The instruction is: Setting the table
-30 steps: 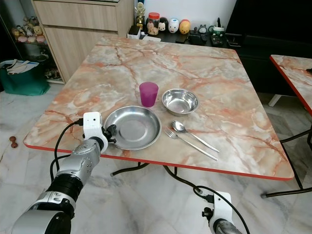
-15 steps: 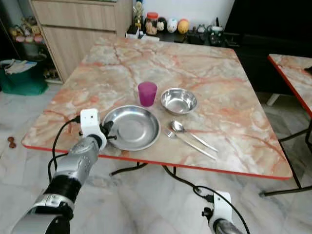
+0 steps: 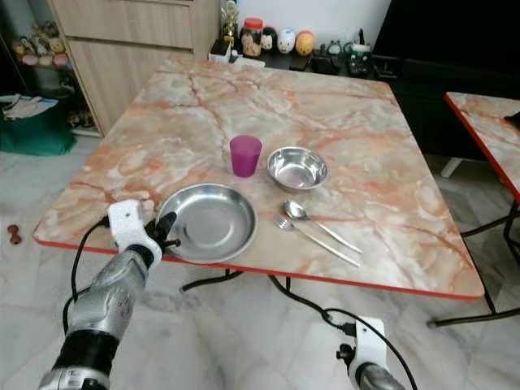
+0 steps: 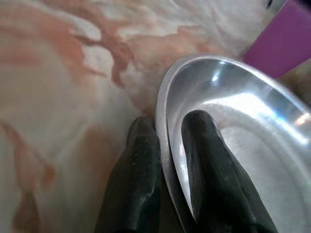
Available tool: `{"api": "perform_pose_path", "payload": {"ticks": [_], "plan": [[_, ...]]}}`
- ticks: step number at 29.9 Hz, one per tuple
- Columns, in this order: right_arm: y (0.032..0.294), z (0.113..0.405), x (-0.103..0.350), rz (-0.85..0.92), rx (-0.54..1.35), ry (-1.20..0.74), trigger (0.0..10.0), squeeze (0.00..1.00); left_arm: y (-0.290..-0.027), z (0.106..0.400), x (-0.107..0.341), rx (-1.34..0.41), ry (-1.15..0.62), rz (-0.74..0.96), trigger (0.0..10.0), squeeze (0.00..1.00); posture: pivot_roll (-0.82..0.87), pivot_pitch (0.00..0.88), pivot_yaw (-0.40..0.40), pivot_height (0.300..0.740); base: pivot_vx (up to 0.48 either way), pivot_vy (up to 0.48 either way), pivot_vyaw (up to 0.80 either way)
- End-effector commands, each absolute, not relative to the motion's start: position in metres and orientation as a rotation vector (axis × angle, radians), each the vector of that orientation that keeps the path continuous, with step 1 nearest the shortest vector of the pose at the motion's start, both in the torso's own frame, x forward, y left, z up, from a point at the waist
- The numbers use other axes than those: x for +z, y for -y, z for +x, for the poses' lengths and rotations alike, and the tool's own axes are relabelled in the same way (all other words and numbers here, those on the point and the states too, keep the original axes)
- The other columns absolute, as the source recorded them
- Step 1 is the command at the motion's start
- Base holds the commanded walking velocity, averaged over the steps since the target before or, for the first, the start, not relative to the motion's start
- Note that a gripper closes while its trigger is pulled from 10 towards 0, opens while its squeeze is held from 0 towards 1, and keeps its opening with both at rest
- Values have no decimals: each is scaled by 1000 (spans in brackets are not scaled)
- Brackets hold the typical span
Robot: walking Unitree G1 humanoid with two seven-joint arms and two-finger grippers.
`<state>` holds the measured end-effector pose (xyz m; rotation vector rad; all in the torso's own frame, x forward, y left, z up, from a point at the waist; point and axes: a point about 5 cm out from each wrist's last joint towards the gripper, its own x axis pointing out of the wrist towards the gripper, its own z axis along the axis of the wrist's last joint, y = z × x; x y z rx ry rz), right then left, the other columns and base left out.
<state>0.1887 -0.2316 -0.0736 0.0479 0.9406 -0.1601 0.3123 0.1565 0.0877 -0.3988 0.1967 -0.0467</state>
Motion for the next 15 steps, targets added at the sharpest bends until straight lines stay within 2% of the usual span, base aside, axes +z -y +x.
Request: {"api": "perform_pose_path", "payload": {"ticks": [1, 7, 15], "plan": [[239, 189, -72, 32, -167, -943, 10000, 0, -155, 307, 84, -55, -214, -443, 10000, 0, 133, 0, -143, 740, 0, 0, 0], [240, 189, -71, 26, -167, -943, 10000, 0, -155, 303, 90, -57, -158, -558, 10000, 0, 129, 0, -146, 740, 0, 0, 0], [241, 188, -71, 23, -166, -944, 10000, 0, -154, 306, 102, -83, -108, -516, 10000, 0, 126, 0, -144, 740, 0, 0, 0]]}}
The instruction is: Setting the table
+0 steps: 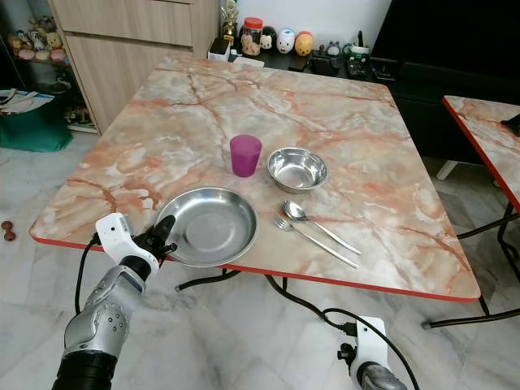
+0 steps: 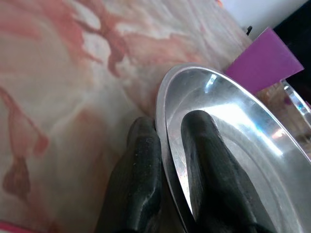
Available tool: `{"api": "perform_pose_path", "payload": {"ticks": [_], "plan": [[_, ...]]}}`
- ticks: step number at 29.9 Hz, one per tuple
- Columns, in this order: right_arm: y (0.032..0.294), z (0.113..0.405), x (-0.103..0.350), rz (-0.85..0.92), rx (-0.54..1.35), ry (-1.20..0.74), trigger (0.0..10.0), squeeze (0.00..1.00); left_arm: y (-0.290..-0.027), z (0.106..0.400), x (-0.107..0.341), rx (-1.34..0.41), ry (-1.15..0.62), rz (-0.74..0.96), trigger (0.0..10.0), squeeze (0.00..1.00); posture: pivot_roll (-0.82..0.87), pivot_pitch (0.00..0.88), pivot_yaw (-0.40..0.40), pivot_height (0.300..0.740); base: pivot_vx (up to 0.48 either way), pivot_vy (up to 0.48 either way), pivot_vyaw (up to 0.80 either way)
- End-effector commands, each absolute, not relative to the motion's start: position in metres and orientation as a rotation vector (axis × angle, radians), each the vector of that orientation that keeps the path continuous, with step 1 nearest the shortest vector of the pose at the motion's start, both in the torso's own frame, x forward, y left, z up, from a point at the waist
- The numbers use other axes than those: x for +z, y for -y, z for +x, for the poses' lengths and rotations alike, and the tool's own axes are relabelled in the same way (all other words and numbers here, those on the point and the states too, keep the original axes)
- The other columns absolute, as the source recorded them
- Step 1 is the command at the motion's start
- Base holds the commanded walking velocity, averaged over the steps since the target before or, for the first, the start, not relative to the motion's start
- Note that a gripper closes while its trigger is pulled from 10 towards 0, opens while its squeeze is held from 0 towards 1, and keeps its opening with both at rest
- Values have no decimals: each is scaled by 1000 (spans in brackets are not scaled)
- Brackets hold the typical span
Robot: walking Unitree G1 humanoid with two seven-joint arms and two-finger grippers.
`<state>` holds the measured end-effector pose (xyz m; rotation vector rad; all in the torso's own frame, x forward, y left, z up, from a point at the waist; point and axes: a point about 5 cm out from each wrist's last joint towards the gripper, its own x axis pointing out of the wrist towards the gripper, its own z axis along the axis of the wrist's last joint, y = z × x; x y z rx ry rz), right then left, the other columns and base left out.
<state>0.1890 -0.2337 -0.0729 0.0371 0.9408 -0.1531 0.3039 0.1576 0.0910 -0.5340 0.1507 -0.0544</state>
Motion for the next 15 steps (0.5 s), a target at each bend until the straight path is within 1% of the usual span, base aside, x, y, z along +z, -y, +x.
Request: {"api": "perform_pose_path", "payload": {"ticks": [1, 5, 8, 15], "plan": [[241, 188, -71, 24, -166, -944, 10000, 0, -153, 307, 104, -83, -100, -523, 10000, 0, 126, 0, -144, 740, 0, 0, 0], [240, 188, -72, 26, -167, -944, 10000, 0, -157, 310, 120, -71, -8, -551, 10000, 0, 124, 0, -139, 740, 0, 0, 0], [240, 188, -72, 29, -169, -942, 10000, 0, -156, 312, 137, -97, 85, -519, 10000, 0, 123, 0, -135, 740, 0, 0, 0], [239, 188, -72, 40, -177, -938, 10000, 0, -154, 303, 154, -109, 172, -533, 10000, 0, 114, 0, -126, 740, 0, 0, 0]]}}
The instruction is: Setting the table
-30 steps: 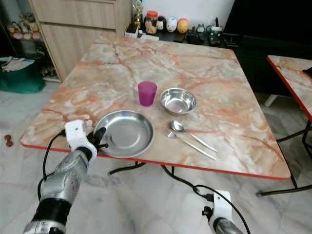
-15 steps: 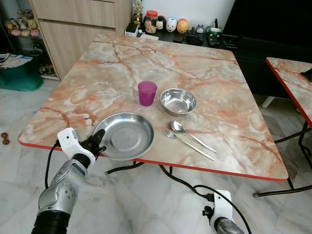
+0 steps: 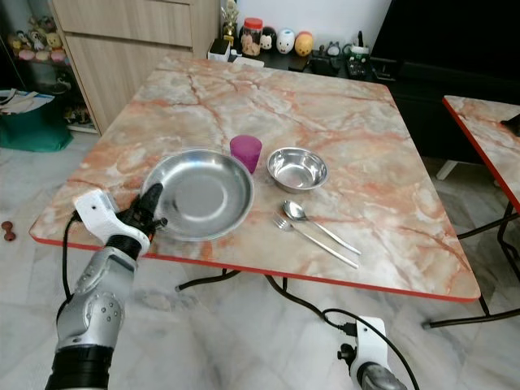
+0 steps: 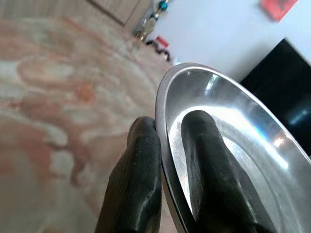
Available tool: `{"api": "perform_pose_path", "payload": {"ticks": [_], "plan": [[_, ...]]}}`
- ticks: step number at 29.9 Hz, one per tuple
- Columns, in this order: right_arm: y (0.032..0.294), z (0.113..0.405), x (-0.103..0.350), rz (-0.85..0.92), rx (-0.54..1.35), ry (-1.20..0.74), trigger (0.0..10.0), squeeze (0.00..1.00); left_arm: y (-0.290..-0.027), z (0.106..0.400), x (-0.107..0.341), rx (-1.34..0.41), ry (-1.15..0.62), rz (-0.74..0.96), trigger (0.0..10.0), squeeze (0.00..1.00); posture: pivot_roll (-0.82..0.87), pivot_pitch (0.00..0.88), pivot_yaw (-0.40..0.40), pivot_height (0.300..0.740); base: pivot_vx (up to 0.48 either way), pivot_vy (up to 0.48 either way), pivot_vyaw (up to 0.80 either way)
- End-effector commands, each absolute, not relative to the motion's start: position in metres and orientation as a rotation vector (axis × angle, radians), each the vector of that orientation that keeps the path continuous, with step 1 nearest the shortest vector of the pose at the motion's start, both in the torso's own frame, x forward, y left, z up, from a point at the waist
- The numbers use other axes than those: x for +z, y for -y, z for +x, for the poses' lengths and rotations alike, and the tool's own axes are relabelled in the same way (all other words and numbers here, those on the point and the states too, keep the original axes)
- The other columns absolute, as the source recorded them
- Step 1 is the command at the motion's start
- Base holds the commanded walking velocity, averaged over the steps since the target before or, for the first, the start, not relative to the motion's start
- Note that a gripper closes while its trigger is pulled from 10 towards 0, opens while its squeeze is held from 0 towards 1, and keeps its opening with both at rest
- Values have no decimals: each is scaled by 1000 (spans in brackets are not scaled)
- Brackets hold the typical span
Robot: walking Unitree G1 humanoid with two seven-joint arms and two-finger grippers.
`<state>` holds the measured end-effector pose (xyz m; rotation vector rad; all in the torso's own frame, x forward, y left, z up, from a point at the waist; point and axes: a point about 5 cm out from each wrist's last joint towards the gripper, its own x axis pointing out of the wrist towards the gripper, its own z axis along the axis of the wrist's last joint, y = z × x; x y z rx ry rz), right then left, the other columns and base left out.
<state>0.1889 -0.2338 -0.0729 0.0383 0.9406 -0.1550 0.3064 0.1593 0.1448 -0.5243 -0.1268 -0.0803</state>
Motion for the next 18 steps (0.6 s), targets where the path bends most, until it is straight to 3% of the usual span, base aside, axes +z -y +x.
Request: {"api": "perform_pose_path", "payload": {"ticks": [1, 6, 18], "plan": [[239, 188, -72, 40, -177, -937, 10000, 0, -154, 302, 155, -109, 178, -535, 10000, 0, 114, 0, -126, 740, 0, 0, 0], [239, 187, -72, 37, -174, -942, 10000, 0, -155, 294, 159, -115, 222, -520, 10000, 0, 124, 0, -131, 740, 0, -127, 0], [238, 186, -73, 33, -171, -941, 10000, 0, -154, 299, 165, -127, 241, -492, 10000, 0, 122, 0, -130, 740, 0, -462, 0]]}}
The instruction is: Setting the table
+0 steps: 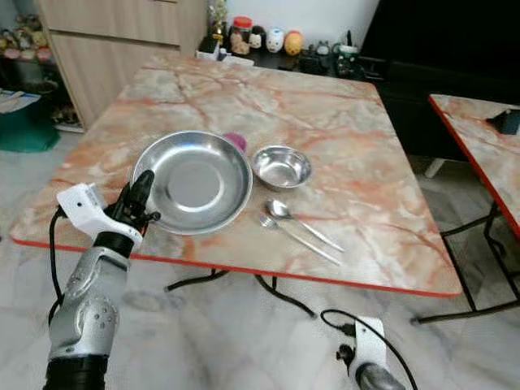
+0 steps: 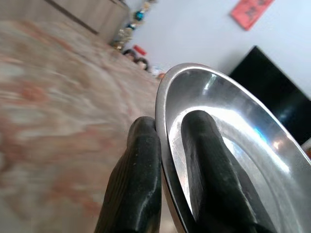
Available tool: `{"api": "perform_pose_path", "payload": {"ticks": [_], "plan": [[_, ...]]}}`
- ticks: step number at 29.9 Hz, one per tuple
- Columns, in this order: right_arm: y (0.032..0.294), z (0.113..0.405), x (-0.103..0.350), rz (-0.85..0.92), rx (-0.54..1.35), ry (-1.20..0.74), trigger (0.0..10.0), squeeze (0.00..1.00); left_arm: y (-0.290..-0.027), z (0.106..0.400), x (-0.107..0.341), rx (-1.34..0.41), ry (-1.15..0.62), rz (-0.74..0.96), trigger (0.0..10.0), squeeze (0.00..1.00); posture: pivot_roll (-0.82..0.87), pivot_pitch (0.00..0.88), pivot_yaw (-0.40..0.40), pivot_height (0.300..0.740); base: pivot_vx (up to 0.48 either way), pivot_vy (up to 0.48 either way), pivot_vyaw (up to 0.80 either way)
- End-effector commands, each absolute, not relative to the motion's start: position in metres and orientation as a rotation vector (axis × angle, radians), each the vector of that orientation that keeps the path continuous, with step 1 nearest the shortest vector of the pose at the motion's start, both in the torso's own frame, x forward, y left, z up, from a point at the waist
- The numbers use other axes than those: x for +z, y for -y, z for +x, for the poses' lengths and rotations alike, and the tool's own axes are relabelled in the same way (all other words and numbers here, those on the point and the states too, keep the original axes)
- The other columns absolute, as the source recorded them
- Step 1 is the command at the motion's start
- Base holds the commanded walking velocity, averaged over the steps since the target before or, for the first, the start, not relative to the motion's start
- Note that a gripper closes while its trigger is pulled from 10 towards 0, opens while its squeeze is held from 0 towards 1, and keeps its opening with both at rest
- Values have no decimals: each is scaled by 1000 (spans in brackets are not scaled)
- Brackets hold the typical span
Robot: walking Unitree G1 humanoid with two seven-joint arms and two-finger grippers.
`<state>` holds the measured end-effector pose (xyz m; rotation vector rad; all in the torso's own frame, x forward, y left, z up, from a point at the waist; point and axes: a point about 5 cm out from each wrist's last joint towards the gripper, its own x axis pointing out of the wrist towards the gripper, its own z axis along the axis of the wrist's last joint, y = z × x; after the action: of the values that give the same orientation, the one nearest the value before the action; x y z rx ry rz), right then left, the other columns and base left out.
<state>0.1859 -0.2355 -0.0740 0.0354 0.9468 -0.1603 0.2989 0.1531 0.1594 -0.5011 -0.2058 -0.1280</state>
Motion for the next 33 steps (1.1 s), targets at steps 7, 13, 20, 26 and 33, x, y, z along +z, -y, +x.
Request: {"api": "perform_pose_path", "payload": {"ticks": [7, 13, 20, 26, 33], "plan": [[238, 186, -73, 29, -165, -946, 10000, 0, -153, 299, 165, -129, 238, -491, 10000, 0, 127, 0, -131, 740, 0, -468, 0], [238, 185, -74, 29, -165, -947, 10000, 0, -152, 300, 165, -136, 239, -489, 10000, 0, 125, 0, -126, 740, 0, -472, 0], [237, 186, -74, 34, -169, -946, 10000, 0, -153, 302, 168, -133, 249, -483, 10000, 0, 120, 0, -124, 740, 0, -472, 0], [237, 186, -73, 38, -172, -944, 10000, 0, -153, 302, 170, -127, 255, -481, 10000, 0, 121, 0, -125, 740, 0, -472, 0], [236, 187, -73, 42, -173, -940, 10000, 0, -153, 302, 167, -127, 242, -470, 10000, 0, 107, 0, -118, 740, 0, -472, 0]]}}
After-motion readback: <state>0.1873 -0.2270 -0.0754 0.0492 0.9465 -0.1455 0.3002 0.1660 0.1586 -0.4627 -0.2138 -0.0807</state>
